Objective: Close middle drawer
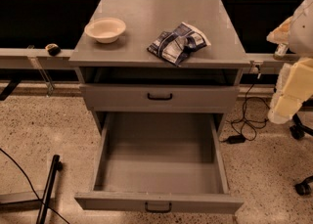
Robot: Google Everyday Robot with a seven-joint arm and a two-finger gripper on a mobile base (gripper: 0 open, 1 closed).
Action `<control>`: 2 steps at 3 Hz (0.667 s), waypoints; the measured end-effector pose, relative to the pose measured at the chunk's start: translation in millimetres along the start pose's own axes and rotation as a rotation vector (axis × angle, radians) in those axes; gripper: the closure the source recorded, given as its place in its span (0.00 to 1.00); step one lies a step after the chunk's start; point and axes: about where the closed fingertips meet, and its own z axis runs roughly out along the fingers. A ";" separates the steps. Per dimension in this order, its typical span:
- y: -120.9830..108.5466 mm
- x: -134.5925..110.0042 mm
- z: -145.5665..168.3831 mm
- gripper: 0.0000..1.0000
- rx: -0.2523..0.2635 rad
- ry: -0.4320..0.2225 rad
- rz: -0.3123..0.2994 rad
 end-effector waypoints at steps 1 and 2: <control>0.0 0.0 0.1 0.00 0.000 0.000 0.000; 4.3 10.3 41.5 0.00 -0.033 -0.006 0.056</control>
Offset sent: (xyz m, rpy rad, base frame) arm 0.0204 -0.0098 -0.1454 0.0976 0.1438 -0.1485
